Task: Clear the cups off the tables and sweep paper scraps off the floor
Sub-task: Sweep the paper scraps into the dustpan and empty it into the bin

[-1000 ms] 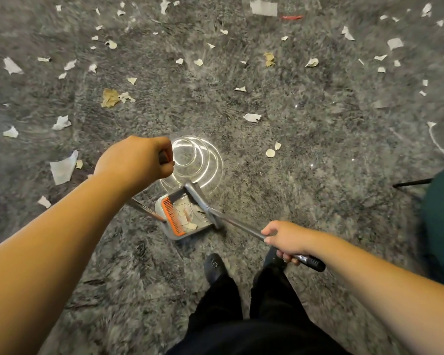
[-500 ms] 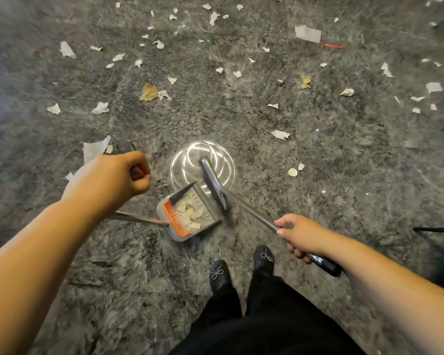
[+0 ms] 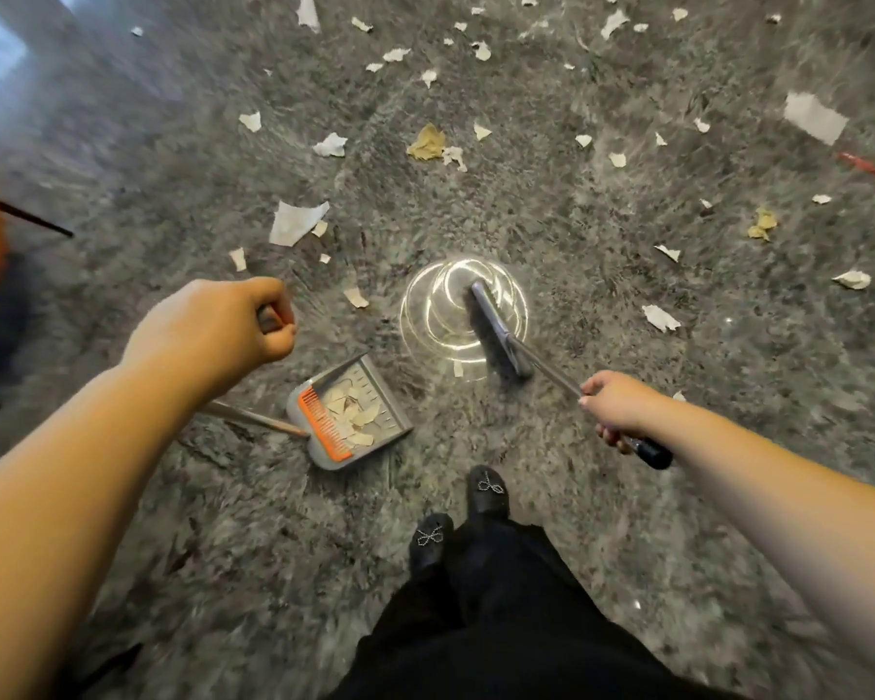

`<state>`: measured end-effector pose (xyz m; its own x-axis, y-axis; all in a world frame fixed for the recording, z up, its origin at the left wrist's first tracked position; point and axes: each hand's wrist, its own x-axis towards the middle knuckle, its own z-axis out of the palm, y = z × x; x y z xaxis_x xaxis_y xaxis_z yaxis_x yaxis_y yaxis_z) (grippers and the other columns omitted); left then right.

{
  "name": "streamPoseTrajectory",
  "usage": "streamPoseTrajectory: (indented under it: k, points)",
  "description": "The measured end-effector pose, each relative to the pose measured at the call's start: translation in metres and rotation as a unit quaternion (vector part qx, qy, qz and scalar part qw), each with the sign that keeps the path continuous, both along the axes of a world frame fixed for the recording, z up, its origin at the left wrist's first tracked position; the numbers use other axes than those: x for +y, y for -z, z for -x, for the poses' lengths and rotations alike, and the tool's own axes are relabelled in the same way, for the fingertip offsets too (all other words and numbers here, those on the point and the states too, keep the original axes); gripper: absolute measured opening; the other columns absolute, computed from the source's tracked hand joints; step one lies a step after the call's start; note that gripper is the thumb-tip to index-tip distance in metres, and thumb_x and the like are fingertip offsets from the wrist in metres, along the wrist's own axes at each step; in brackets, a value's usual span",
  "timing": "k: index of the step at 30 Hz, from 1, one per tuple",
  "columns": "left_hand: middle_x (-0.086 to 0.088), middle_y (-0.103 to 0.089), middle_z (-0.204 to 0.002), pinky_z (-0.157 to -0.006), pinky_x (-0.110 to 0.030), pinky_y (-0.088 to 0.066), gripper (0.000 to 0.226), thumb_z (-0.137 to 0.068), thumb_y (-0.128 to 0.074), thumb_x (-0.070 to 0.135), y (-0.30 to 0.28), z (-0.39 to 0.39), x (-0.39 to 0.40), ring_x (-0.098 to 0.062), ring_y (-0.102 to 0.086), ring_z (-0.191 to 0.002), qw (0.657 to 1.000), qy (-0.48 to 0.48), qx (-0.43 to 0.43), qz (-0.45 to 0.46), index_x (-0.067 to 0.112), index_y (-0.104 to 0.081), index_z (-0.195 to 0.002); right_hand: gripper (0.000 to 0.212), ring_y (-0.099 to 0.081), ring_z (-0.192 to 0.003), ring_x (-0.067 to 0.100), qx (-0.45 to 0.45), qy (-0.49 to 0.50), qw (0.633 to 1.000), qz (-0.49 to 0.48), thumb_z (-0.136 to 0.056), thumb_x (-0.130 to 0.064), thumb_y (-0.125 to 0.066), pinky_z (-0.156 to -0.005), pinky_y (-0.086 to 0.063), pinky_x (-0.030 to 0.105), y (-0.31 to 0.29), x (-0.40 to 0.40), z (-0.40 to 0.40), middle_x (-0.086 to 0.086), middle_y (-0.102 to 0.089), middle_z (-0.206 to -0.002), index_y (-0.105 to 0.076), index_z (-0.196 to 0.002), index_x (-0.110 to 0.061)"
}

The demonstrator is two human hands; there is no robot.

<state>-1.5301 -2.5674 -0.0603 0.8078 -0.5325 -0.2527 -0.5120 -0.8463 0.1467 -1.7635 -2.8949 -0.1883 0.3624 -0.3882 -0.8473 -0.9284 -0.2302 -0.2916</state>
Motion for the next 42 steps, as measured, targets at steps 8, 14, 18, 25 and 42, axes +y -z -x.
streamPoseTrajectory:
  k: [8,14,18,25,42]
  points:
    - [-0.002,-0.062,-0.073,-0.057,-0.030,-0.043,0.010,-0.081,-0.066,0.036,0.013,-0.022,-0.007,-0.027,-0.054,-0.068,0.999,-0.044,-0.009,-0.024,0.032,-0.057,-0.079,0.016,-0.055,-0.045,0.025,0.035,-0.172,0.985,0.000,-0.099,-0.017,-0.045,-0.041,-0.043,0.024,0.002,0.026,-0.040,0.011,-0.058,-0.066,-0.047,-0.115,-0.016]
    - [0.001,-0.058,-0.068,-0.055,-0.029,-0.041,0.009,-0.079,-0.065,0.039,0.017,-0.024,-0.002,-0.026,-0.054,-0.064,0.998,-0.052,-0.023,-0.016,0.034,-0.057,-0.079,0.017,-0.051,-0.038,0.020,0.022,-0.200,0.977,-0.073,-0.099,-0.020,-0.044,-0.037,-0.042,0.023,-0.005,0.075,-0.034,0.007,-0.055,-0.054,-0.047,-0.116,-0.018]
    - [0.002,-0.062,-0.072,-0.057,-0.030,-0.045,0.011,-0.079,-0.064,0.041,0.017,-0.016,0.014,-0.026,-0.057,-0.068,0.998,-0.055,-0.015,-0.009,0.037,-0.054,-0.077,0.021,-0.046,-0.037,0.013,0.018,-0.133,0.980,-0.145,-0.100,-0.023,-0.045,-0.038,-0.039,0.021,-0.012,0.099,-0.035,0.007,-0.052,-0.063,-0.049,-0.120,-0.022]
    - [0.004,-0.063,-0.072,-0.061,-0.032,-0.049,0.014,-0.080,-0.066,0.043,0.012,-0.001,0.044,-0.026,-0.058,-0.071,0.998,-0.059,0.003,0.014,0.039,-0.053,-0.074,0.022,-0.048,-0.036,0.008,-0.006,-0.115,0.984,-0.138,-0.100,-0.022,-0.046,-0.037,-0.040,0.019,-0.029,0.134,-0.021,0.005,-0.055,-0.066,-0.051,-0.121,-0.022]
    - [0.008,-0.063,-0.070,-0.069,-0.037,-0.054,0.006,-0.078,-0.067,0.035,-0.022,0.046,-0.051,-0.021,-0.061,-0.073,0.991,0.077,0.037,0.101,0.033,-0.062,-0.080,0.024,-0.047,-0.028,0.008,-0.093,0.148,0.984,0.014,-0.096,-0.015,-0.050,-0.029,-0.034,0.014,-0.035,0.092,0.092,0.004,-0.055,-0.056,-0.057,-0.119,-0.011]
